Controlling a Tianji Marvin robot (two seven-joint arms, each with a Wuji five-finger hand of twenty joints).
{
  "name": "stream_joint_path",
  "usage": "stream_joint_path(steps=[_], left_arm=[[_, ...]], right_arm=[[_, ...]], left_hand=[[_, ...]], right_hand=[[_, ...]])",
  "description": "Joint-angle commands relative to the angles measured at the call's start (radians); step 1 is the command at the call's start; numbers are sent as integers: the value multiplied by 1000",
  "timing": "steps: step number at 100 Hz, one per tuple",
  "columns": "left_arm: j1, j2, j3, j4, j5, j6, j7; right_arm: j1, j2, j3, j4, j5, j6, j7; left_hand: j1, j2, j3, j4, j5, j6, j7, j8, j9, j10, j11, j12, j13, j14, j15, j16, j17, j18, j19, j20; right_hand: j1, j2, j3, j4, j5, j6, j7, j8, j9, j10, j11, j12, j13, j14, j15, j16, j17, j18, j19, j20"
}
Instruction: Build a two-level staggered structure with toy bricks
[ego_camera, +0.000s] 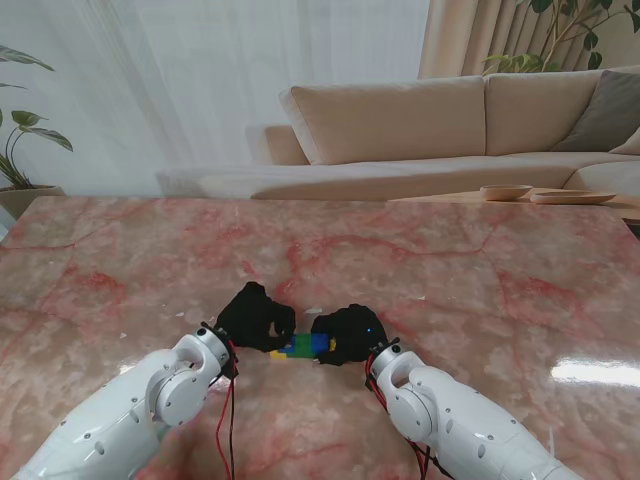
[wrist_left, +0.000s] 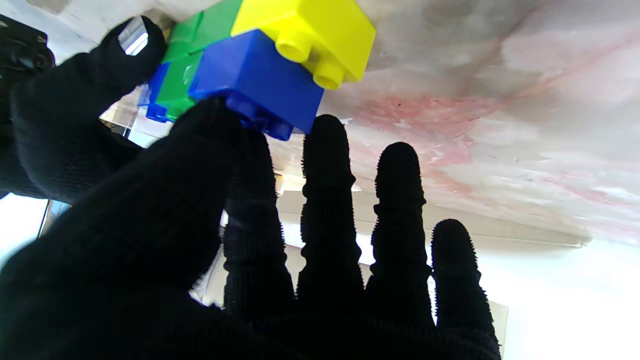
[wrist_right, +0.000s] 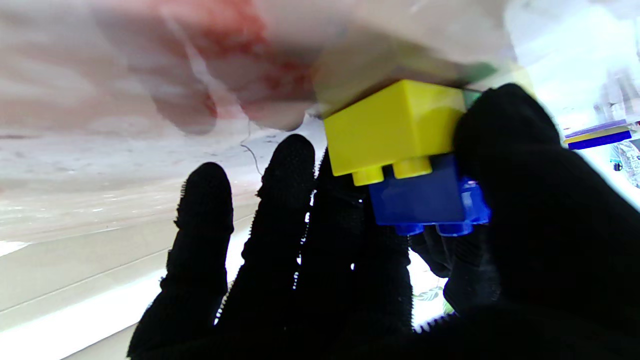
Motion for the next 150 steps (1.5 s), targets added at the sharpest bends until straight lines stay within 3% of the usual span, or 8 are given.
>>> stream_joint_path(steps=[1, 25, 75, 92, 99, 115, 128, 150], left_arm=[[20, 8, 18, 45, 10, 11, -29], [11, 10, 33, 57, 2, 10, -50], [6, -6, 36, 76, -40, -4, -15], [1, -11, 39, 94, -52, -15, 2], [3, -14, 35, 95, -61, -22, 7], [7, -19, 27, 96, -74, -26, 20], [18, -25, 14, 91, -93, -32, 26], [37, -33, -10, 80, -130, -42, 31]], right_arm=[[-17, 1, -5, 8, -2, 5, 26], [-19, 2, -6, 6, -7, 11, 23], [-26, 11, -1, -6, -31, 13, 26], [-31, 16, 6, -18, -38, 14, 40], [-32, 17, 7, -21, -40, 14, 43], [-32, 19, 7, -23, -45, 15, 44], [-32, 21, 7, -25, -48, 14, 47], [-28, 21, 5, -24, -49, 12, 49]], left_hand=[[47, -57, 4, 10, 110, 1, -16, -37, 69, -11, -1, -10, 46, -7, 39, 13, -3, 24, 27, -12], [43, -55, 2, 9, 113, 0, -18, -43, 74, -14, -1, -13, 51, -14, 36, 15, 0, 21, 30, -14], [39, -33, -1, 12, 78, -8, -10, -27, 45, -30, 0, 5, 21, -15, 21, 19, -18, 10, 18, -21], [42, -32, -1, 14, 69, -13, -11, -21, 39, -34, -5, 10, 13, -15, 18, 20, -22, 8, 14, -22], [43, -31, 1, 15, 63, -17, -10, -18, 38, -39, -11, 12, 9, -17, 14, 19, -26, 5, 11, -24], [48, -30, 2, 16, 53, -20, -11, -12, 34, -42, -22, 21, 0, -19, 7, 17, -32, 1, 4, -25], [48, -34, 4, 16, 49, -21, -12, -9, 33, -44, -31, 26, -4, -19, 3, 15, -35, -1, 0, -26], [42, -41, 2, 12, 12, -1, -32, -2, -17, -41, -35, 31, -35, -17, -28, 1, -52, -3, -22, -33]], right_hand=[[67, 77, 88, -2, 74, -162, 100, 32, 73, -26, 24, -25, 21, -13, 1, -2, -10, -2, 24, 6], [62, 72, 77, -7, 65, -160, 95, 29, 62, -25, 21, -28, 14, -13, -2, -3, -14, -4, 21, 6], [70, 60, 68, -6, 37, -150, 74, 2, 35, -24, -2, -57, -7, -11, -23, -12, -26, -5, 10, 3], [40, 62, 45, -15, -5, -113, 40, -14, -21, -13, -25, -88, -41, -6, -49, -22, -48, -6, -13, -2], [28, 63, 49, -10, -5, -92, -13, 14, -48, -12, -13, -126, -51, -3, -55, -25, -53, -5, -22, 4], [2, 62, 68, 25, -3, -51, -142, 75, -99, -5, -9, -230, -70, -4, -61, -28, -62, -7, -34, 10], [-34, 64, 97, 124, -9, -14, -252, 141, -145, 3, -22, -254, -83, -4, -65, -30, -68, -7, -41, 13], [-38, 63, 85, 127, -52, 12, -288, 141, -195, 13, -42, -267, -95, -5, -69, -32, -76, -6, -47, 12]])
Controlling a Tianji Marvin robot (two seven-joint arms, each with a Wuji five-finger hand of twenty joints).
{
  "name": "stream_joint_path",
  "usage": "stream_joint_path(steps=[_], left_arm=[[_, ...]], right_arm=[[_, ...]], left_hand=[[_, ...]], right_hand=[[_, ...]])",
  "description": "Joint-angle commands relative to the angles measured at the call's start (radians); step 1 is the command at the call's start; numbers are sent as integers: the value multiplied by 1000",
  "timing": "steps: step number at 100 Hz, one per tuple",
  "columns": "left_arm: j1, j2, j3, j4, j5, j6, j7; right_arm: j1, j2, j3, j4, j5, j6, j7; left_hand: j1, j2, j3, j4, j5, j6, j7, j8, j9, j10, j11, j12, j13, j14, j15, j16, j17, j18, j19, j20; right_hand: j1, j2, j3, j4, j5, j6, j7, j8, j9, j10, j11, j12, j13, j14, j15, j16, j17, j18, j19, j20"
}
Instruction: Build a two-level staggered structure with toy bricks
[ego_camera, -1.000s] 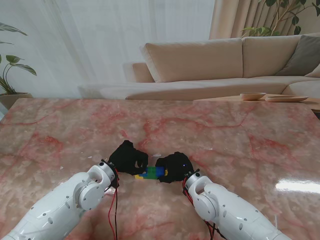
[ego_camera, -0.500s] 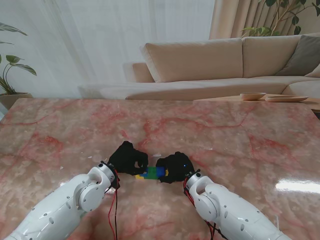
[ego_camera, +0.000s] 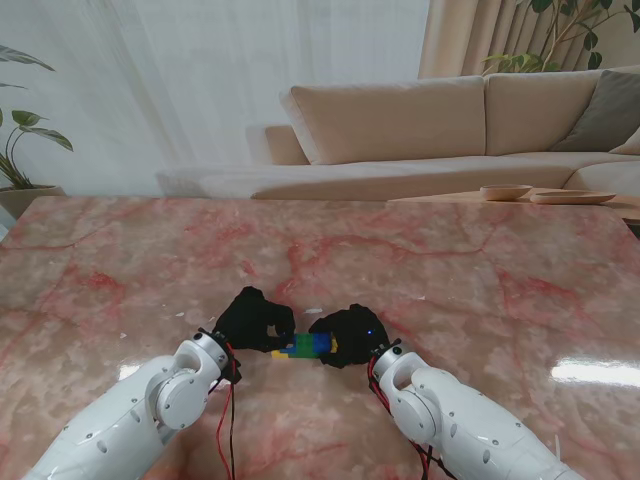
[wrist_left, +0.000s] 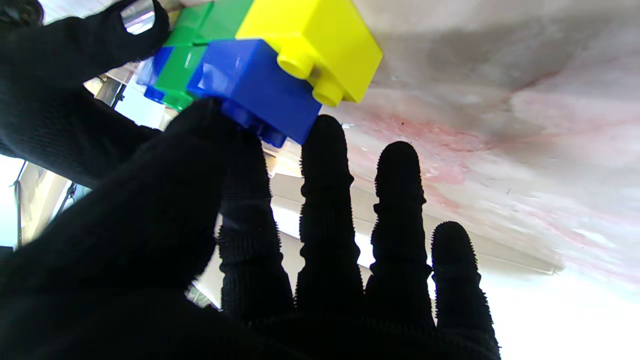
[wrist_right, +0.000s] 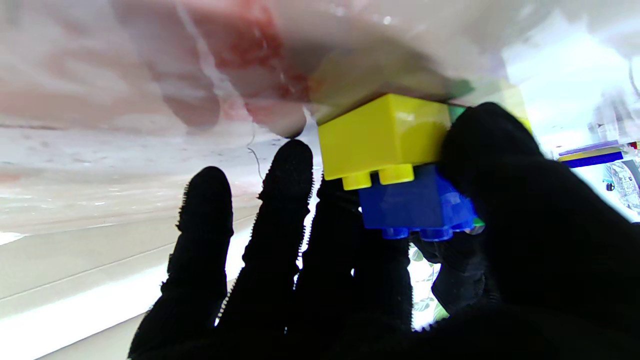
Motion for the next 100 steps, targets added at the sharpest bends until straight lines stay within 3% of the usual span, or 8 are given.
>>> stream_joint_path(steps=[1, 20, 29, 36, 42, 65, 86, 100], left_arm=[[28, -4, 5, 18, -9, -1, -7], [47, -9, -20, 2, -35, -13, -3], [54, -11, -30, -4, -43, -21, -1], [62, -13, -39, -9, -54, -26, 3], [72, -15, -50, -19, -63, -26, 3], [113, -19, -102, -75, -97, -12, -6], [142, -19, -142, -122, -115, 4, -15], [167, -17, -176, -168, -150, 23, -54]], right_arm=[[-11, 0, -7, 14, 0, 2, 19], [-8, 1, -9, 12, -4, 4, 23], [-8, 3, -10, 9, -6, 7, 28], [-9, 4, -9, 5, -8, 8, 32], [-11, 5, -7, 2, -8, 8, 35], [-24, 9, 15, -19, -13, 11, 50], [-52, 17, 60, -64, -31, 16, 66], [-102, 25, 134, -138, -51, 23, 89]], left_hand=[[63, -43, -3, 28, 6, 49, -26, 6, -42, -26, 19, -4, -52, -17, -34, -15, -38, -3, -28, -17], [49, -55, -19, 23, -75, 99, -89, 34, -205, -24, 120, -117, -121, -15, -83, -52, -53, -4, -76, -32], [2, -54, 37, 14, -107, 137, -150, 72, -289, -16, 157, -259, -160, -14, -102, -64, -53, -4, -112, -40], [-37, -34, 76, 37, -146, 176, -185, 89, -350, -2, 149, -275, -192, -11, -114, -71, -52, -5, -151, -50], [-91, -15, 131, 103, -190, 213, -222, 130, -422, 8, 135, -289, -233, -10, -135, -86, -53, -2, -202, -57], [-134, -12, 92, 102, -287, 259, -349, 115, -581, 29, 67, -372, -323, -4, -217, -168, -55, 9, -323, -76], [-182, 16, 29, 106, -336, 310, -484, 51, -675, 46, 26, -444, -392, -6, -301, -273, -50, -7, -449, -109], [-206, 78, -78, 125, -356, 351, -631, -27, -746, 74, -15, -501, -438, -20, -380, -379, -38, -34, -523, -183]], right_hand=[[-17, 9, 30, 58, -24, 8, -15, 11, -34, 33, -66, -50, -25, -5, -15, -18, -17, -7, -17, 12], [-13, 7, 26, 60, -31, 13, -28, 12, -47, 34, -68, -59, -30, -5, -16, -19, -19, -7, -20, 12], [-13, 6, 27, 60, -33, 14, -32, 14, -51, 35, -70, -63, -33, -4, -18, -21, -22, -6, -23, 12], [-17, 7, 25, 59, -45, 19, -40, 14, -64, 36, -75, -69, -42, -3, -32, -28, -27, -5, -33, 9], [-22, 9, 21, 59, -60, 28, -52, 14, -81, 40, -83, -79, -55, 0, -55, -41, -36, -3, -51, 3], [-48, 36, -28, 62, -120, 62, -93, 11, -150, 55, -109, -110, -104, 11, -121, -80, -69, 5, -122, -18], [-64, 135, -287, 113, -197, 110, -165, -2, -248, 74, -140, -160, -168, 24, -211, -142, -104, 12, -219, -27], [-129, 138, -302, 141, -238, 130, -198, -11, -291, 84, -168, -188, -201, 39, -314, -206, -133, 22, -313, -61]])
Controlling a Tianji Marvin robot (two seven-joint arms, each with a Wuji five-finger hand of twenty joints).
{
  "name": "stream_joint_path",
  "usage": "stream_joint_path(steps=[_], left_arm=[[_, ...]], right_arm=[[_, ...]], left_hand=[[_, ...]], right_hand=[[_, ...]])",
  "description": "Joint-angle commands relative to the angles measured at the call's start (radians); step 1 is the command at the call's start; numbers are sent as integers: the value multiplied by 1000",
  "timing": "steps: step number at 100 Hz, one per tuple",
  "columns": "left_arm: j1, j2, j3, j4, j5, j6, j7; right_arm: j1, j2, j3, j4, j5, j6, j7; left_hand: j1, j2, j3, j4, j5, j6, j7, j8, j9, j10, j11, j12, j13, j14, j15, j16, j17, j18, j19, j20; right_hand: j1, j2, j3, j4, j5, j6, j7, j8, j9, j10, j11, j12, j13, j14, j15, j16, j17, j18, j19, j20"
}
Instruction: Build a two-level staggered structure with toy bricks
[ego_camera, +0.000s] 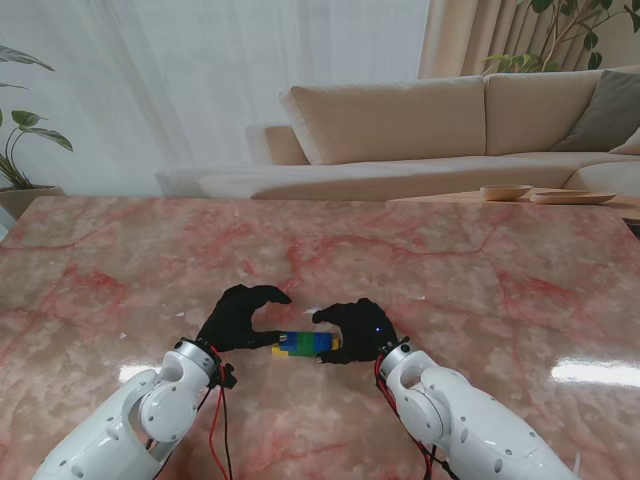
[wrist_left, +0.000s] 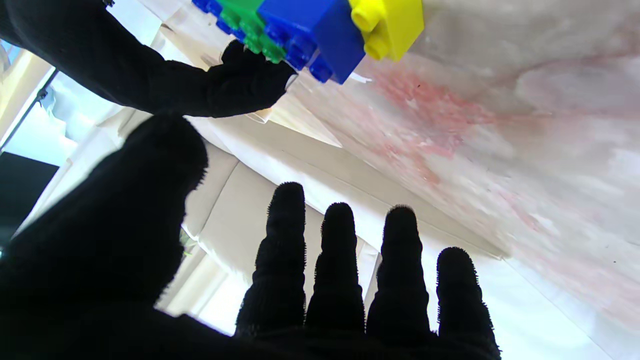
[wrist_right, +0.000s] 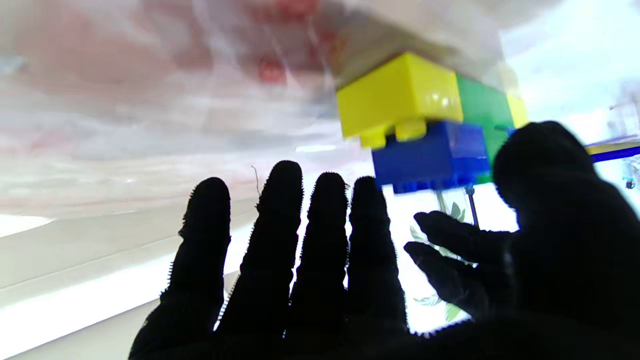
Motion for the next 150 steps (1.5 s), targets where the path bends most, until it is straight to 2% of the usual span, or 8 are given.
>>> stream_joint_path(steps=[1, 12, 28, 54, 87, 106, 111, 150], left_arm=[[15, 1, -14, -27, -11, 11, -22], [43, 7, -52, -79, -43, 26, -70], [84, 14, -109, -141, -85, 32, -124], [196, 16, -208, -278, -143, 63, -157], [279, 31, -316, -373, -164, 52, -238], [290, 27, -316, -372, -169, 45, -221], [288, 25, -310, -366, -174, 45, -213], [294, 25, -313, -382, -171, 55, -210]], right_arm=[[-26, 10, 23, -37, 0, 9, 20], [-77, 14, 99, -109, 6, -3, 58], [-147, 17, 203, -197, 32, -29, 111], [-274, 18, 361, -370, 88, -62, 186], [-369, 3, 505, -483, 218, -154, 195], [-407, 1, 562, -503, 298, -185, 233], [-411, 0, 566, -499, 309, -188, 234], [-439, -12, 549, -489, 321, -195, 174]], left_hand=[[-57, 36, -53, 36, -50, 18, -61, -33, -54, 12, -23, -29, -42, -22, -47, -47, 0, -37, -58, -49], [-72, 200, -286, 82, -50, 41, -130, -71, -106, 8, -60, -87, -90, -48, -98, -119, 11, -66, -143, -166], [-21, 408, -652, 155, -58, 84, -218, -117, -152, 23, -93, -136, -119, -81, -133, -184, 26, -122, -142, -256], [-72, 545, -732, 210, -43, 125, -281, -152, -152, 44, -109, -145, -117, -71, -135, -206, 47, -169, -9, -291], [-98, 604, -786, 235, -59, 144, -333, -178, -174, 45, -132, -158, -134, -64, -136, -227, 35, -155, 137, -273], [-104, 611, -792, 239, -49, 137, -332, -176, -175, 48, -136, -161, -138, -67, -137, -230, 29, -155, 149, -271], [-103, 611, -793, 241, -46, 135, -331, -175, -171, 22, -135, -161, -140, -71, -139, -231, 26, -158, 144, -275], [-113, 625, -801, 240, -43, 134, -327, -169, -168, 20, -137, -163, -142, -71, -145, -236, 27, -142, 116, -297]], right_hand=[[-56, 17, -11, 40, -44, 17, -25, -13, -36, 11, -22, -27, -29, 7, -54, -47, -23, 11, -64, -32], [-109, 56, 0, 40, -63, 16, -44, -18, -38, 15, -69, -76, -39, 20, -176, -119, -36, 20, -159, -78], [-182, 84, 10, 43, -96, 22, -89, -40, -58, 25, -160, -164, -56, 34, -308, -193, -56, 16, -263, -141], [-333, 185, 54, 67, -130, 29, -162, -88, -78, 36, -261, -273, -89, 37, -425, -287, -65, -22, -374, -261], [-465, 335, 48, 101, -116, 124, -214, -171, -66, 134, -304, -399, -85, 75, -448, -376, -19, -74, -416, -422], [-482, 371, 40, 103, -130, 152, -217, -184, -89, 156, -308, -411, -111, 85, -456, -385, -38, -73, -421, -446], [-481, 374, 39, 104, -131, 153, -217, -186, -92, 156, -310, -413, -115, 85, -456, -387, -40, -74, -422, -450], [-472, 383, 29, 105, -139, 129, -198, -188, -106, 147, -305, -416, -130, 90, -452, -386, -55, -59, -412, -466]])
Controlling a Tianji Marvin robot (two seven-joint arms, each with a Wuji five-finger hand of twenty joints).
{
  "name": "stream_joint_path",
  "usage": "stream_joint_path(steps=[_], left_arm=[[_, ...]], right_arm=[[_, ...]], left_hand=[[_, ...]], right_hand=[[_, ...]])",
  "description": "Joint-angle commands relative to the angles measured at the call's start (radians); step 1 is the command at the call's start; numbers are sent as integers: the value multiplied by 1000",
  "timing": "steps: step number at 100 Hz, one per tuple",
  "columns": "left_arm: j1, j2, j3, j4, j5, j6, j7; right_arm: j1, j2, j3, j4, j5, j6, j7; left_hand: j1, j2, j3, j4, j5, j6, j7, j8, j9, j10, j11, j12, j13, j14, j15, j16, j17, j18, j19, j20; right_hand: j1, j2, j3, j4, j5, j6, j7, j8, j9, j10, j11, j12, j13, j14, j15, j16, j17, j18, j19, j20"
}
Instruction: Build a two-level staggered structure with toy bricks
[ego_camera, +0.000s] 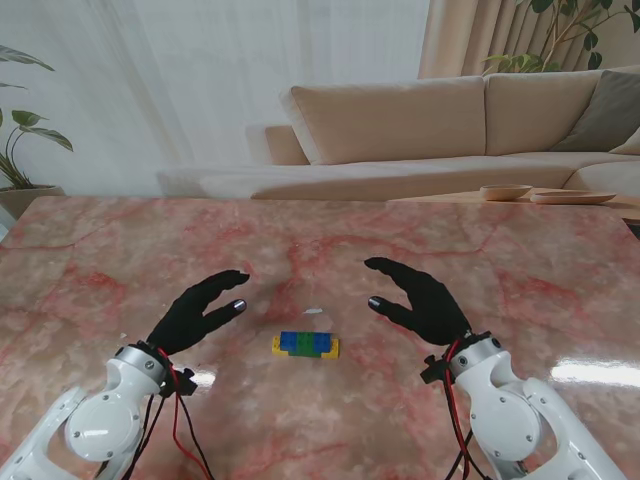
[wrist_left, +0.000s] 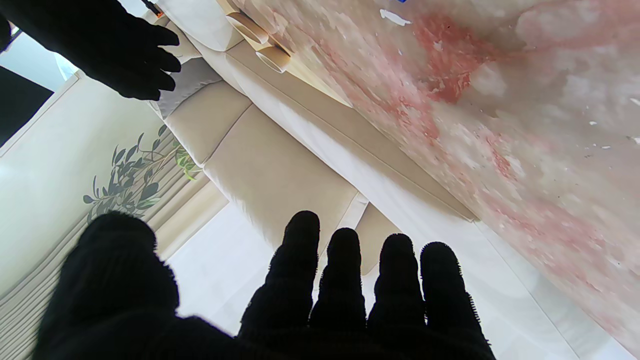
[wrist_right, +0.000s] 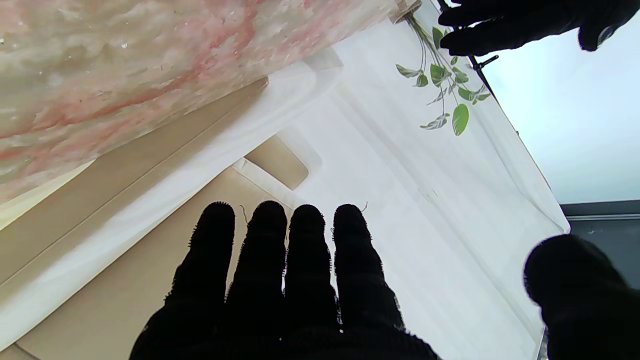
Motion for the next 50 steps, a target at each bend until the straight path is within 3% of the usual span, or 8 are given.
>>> stream_joint_path(steps=[1, 50], left_arm=[[13, -1, -3, -14, 12, 7, 8], [-9, -3, 31, 11, 5, 23, 10]], right_arm=[[-25, -9, -3, -2, -2, 3, -9], [-18, -11, -12, 36, 6, -19, -20]], left_hand=[[-50, 42, -27, 18, -2, -1, -13, -5, -42, -25, -28, -16, -38, -36, -33, -11, -11, -26, -2, -10], [-29, 37, -24, 17, 0, -4, -13, -3, -41, -26, -27, -16, -38, -48, -35, -11, -11, -34, -14, -19]], right_hand=[[-33, 14, -14, 36, -40, -17, 3, -9, -20, -9, -11, -21, -34, 4, -10, -26, -14, -19, -11, -24], [-2, 11, -26, 34, -35, -42, 19, -3, -11, -33, -5, -2, -33, 4, -6, -13, -22, -8, 7, -23]])
